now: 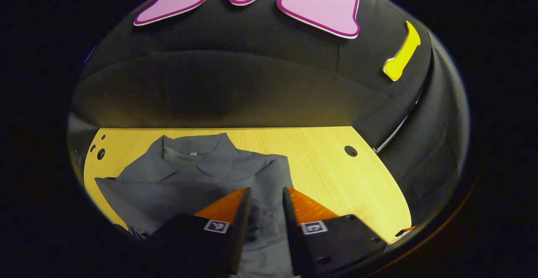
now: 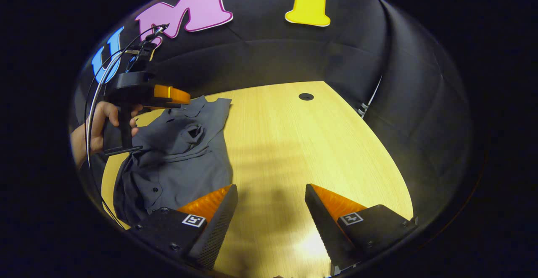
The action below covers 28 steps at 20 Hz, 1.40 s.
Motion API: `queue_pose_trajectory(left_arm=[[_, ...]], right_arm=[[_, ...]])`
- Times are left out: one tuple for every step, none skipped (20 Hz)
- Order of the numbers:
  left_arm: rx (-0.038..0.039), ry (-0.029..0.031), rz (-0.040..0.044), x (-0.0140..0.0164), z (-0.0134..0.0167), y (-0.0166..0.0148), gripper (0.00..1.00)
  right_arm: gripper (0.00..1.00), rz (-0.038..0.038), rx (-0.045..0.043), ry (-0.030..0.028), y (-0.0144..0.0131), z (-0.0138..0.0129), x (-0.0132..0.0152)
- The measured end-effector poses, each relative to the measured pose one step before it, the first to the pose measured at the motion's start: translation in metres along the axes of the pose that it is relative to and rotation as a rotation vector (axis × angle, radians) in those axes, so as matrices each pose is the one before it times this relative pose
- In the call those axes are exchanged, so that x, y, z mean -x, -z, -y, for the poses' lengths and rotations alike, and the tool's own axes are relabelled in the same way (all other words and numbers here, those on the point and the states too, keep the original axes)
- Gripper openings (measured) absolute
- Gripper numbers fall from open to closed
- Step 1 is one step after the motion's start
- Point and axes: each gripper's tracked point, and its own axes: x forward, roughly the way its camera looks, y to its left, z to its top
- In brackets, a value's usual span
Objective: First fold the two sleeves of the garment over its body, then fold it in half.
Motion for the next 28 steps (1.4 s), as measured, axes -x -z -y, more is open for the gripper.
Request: queue_pose_trajectory(left_arm=[[0.00586,0.00318,0.00556,0.00518,-0.0026,-0.00034,0.58],[0.02015,-0.0075,0.00421,0.00715,-0.00495,0.00076,0.7],[0.02585,-0.00624,-0.00053,0.00431,-0.00495,0.00594,0.82],[0.02214,-0.00467,-0.00314,0.01231,-0.00752,0.00458,0.96],[0.01597,-0.01378,-0.00288,0.01098,-0.01011,0.00784,0.96],[0.00549,-0.01964,-0.00609,0.0119,-0.01328,0.00828,0.96],[0.00492,-0.02738,-0.00186,0.01223,-0.01592,0.00981,0.96],[0.00855,-0.02585,0.00006,0.01339,-0.01728,0.00844,0.96],[0.01481,-0.01281,0.00189,0.01402,-0.01514,0.00872,0.96],[0.015,-0.01175,0.00283,0.0136,-0.01511,0.00763,0.96],[0.00776,-0.02152,0.00143,0.01394,-0.01922,0.00973,0.96],[-0.00083,-0.02786,0.00262,0.01335,-0.02083,0.00846,0.97],[-0.00203,-0.02905,0.00061,0.01256,-0.02228,0.01017,0.96],[0.00098,-0.02589,0.00011,0.01117,-0.02014,0.00899,0.96],[0.00266,-0.02523,-0.00492,0.00954,-0.01817,0.01044,0.96],[0.00478,-0.02672,-0.00878,0.009,-0.01782,0.01122,0.96],[0.00645,-0.02505,-0.00913,0.00729,-0.01839,0.01309,0.96],[0.00653,-0.02282,-0.01541,0.00712,-0.01527,0.01293,0.96],[0.00358,-0.01933,-0.02047,0.00681,-0.01408,0.01699,0.96],[0.00083,-0.01345,-0.01411,0.00627,-0.0119,0.01399,0.97],[0.0004,-0.00823,-0.01607,0.0067,-0.00916,0.01339,0.96],[-0.00018,-0.00162,-0.01778,0.00651,-0.00659,0.01343,0.96],[-0.00025,-0.00092,-0.01836,0.00538,-0.00458,0.01357,0.96],[0.00042,-0.00163,-0.01699,0.00424,-0.00403,0.01235,0.92],[0.00269,-0.00366,-0.01639,0.00271,-0.00383,0.01233,0.96],[0.00058,-0.00087,-0.01085,0.00197,-0.00132,0.00844,0.96],[0.00044,0.00414,-0.01297,0.0006,-0.00009,0.00999,0.96],[-0.00175,0.00788,-0.01369,0.00117,0.00097,0.00761,0.96]], right_arm=[[1.0,-0.00256,0.00573,-0.00761,0.00077,-0.00483,0.00053],[1.0,-0.00258,0.00166,-0.00738,-0.00077,-0.00535,-0.00025],[1.0,-0.00183,-0.00162,-0.00887,0.00083,-0.00537,-0.00061],[1.0,-0.00203,-0.00471,-0.0103,-0.00024,-0.00667,-0.0004],[1.0,-0.003,-0.00598,-0.0095,0.00068,-0.00674,0.0001],[1.0,-0.00087,-0.00583,-0.01032,-0.00011,-0.0072,-0.0002],[1.0,-0.00023,-0.00198,-0.00817,-0.00047,-0.00761,0.00147],[0.99,-0.00407,0.00142,-0.0078,0.00134,-0.0077,-0.00018],[1.0,-0.00799,0.00268,-0.01036,0.00332,-0.00747,0.0001],[1.0,-0.00548,0.00599,-0.00926,0.00253,-0.00925,0.00101],[0.99,-0.00258,0.00895,-0.007,0.0024,-0.00827,0.00159],[1.0,-0.00354,0.00949,-0.00763,0.00339,-0.00843,0.00169],[1.0,-0.00507,0.00859,-0.00862,0.00396,-0.00849,0.00065],[1.0,-0.00868,0.00727,-0.00813,0.00529,-0.00859,0.00066],[0.99,-0.01153,0.00402,-0.00775,0.00588,-0.00814,0.00042],[0.99,-0.01243,0.00268,-0.00832,0.0067,-0.00785,0.0001],[1.0,-0.0108,0.00247,-0.00317,0.00635,-0.00679,-0.00104],[1.0,-0.01305,0.00234,0.00492,0.00771,-0.00484,0.00107],[1.0,-0.00928,0.00042,-0.00001,0.00573,-0.00524,0.0002],[1.0,-0.01094,-0.00064,-0.00106,0.00629,-0.00505,-0.00019],[1.0,-0.01205,0.00201,0.00091,0.00643,-0.00408,0.00025],[1.0,-0.01029,0.00331,0.00395,0.00786,-0.00349,0.00083],[1.0,-0.01138,0.00222,0.00373,0.00656,-0.00193,-0.00014],[1.0,-0.01052,0.00285,0.00102,0.00692,-0.00216,0.00048],[1.0,-0.00859,0.00169,0.0085,0.00627,-0.00076,-0.00039],[1.0,-0.00853,-0.00444,0.00664,0.006,0.00032,-0.00055],[1.0,-0.00865,-0.00964,0.00436,0.00535,0.00029,-0.00058],[1.0,-0.00673,-0.00978,0.00576,0.00589,-0.00013,-0.00056]])
